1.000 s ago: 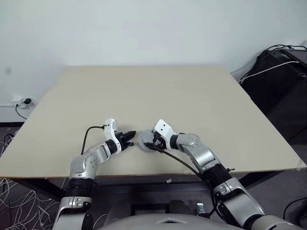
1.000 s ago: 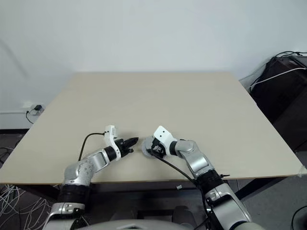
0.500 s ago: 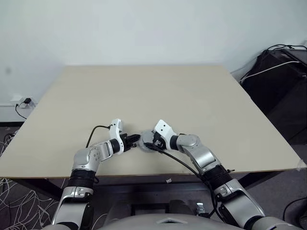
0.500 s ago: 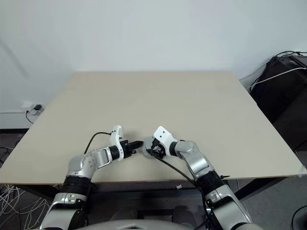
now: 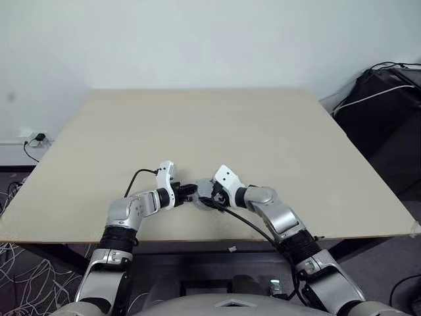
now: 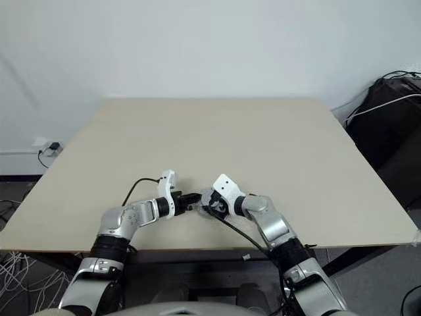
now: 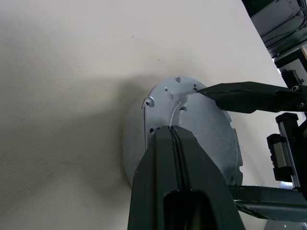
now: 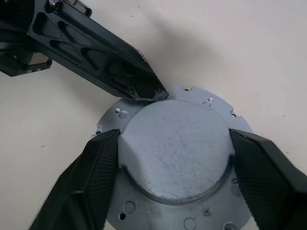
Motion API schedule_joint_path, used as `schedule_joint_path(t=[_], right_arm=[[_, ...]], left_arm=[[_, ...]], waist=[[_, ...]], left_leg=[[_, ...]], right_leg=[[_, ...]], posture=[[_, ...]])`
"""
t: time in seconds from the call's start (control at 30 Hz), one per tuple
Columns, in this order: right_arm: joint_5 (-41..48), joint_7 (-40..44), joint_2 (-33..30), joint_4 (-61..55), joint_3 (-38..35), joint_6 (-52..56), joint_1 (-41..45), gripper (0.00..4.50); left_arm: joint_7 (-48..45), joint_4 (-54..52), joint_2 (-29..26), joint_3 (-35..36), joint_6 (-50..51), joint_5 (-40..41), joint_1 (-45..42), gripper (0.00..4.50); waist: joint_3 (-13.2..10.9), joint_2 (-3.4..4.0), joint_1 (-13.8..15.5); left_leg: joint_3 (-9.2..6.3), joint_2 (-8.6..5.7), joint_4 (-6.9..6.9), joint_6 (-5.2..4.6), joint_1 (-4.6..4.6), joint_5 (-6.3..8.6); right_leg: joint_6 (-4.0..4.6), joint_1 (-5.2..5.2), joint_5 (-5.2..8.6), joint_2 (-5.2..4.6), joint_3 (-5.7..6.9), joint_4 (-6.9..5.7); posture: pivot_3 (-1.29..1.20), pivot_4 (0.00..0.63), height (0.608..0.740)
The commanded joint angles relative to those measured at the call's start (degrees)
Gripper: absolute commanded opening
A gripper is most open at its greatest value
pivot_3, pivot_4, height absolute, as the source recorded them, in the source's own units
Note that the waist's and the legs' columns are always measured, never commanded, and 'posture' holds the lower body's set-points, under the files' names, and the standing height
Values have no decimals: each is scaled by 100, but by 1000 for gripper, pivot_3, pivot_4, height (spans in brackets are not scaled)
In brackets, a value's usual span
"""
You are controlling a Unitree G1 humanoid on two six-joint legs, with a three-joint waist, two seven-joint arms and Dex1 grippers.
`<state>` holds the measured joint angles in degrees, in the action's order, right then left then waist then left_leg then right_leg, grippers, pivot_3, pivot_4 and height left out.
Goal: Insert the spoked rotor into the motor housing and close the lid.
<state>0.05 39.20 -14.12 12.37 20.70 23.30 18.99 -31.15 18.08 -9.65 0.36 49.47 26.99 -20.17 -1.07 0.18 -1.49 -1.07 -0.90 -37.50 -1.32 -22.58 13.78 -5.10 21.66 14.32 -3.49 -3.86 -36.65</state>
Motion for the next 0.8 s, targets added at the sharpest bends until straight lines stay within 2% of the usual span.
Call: schedule_joint_path(t=[0.03, 0.27, 0.43, 0.53, 0.8], right_arm=[[141, 93, -27, -363, -121, 82, -32, 4487], [218, 14, -358, -1353, -416, 210, -264, 4487], [443, -268, -516, -1949, -960, 535, -552, 4487], [811, -557, -306, -2073, -1409, 1048, -918, 4487], [2018, -1544, 1015, -1977, -2572, 2842, -1487, 4487]], left_arm=[[-10, 123, 23, -158, 91, -136, -54, 0], [-58, 135, 53, -152, 57, -185, -49, 0], [-97, 140, 78, -143, 43, -231, -49, 0], [-127, 152, 90, -158, 27, -266, -53, 0], [-166, 134, 80, -186, 5, -305, -29, 0]], waist=[[0, 1, 5], [-3, -2, 27], [-6, -8, 48], [-5, -14, 77], [-6, -11, 78]], left_leg=[[0, 0, 4, 0, 0, 0], [-4, -3, 9, -1, -7, -1], [-7, -3, 11, 2, -8, 1], [-7, -1, 18, 1, -8, 0], [-3, 28, 34, 4, -9, 3]], right_leg=[[0, 1, 0, 0, 0, 2], [-1, 4, 2, -1, 1, 9], [-21, 1, 12, -2, 2, 18], [-18, 0, 10, -2, 2, 26], [6, 2, -5, -3, 1, 43]], posture=[[0, 0, 740], [0, 0, 740], [0, 0, 740], [0, 0, 740], [0, 0, 740]])
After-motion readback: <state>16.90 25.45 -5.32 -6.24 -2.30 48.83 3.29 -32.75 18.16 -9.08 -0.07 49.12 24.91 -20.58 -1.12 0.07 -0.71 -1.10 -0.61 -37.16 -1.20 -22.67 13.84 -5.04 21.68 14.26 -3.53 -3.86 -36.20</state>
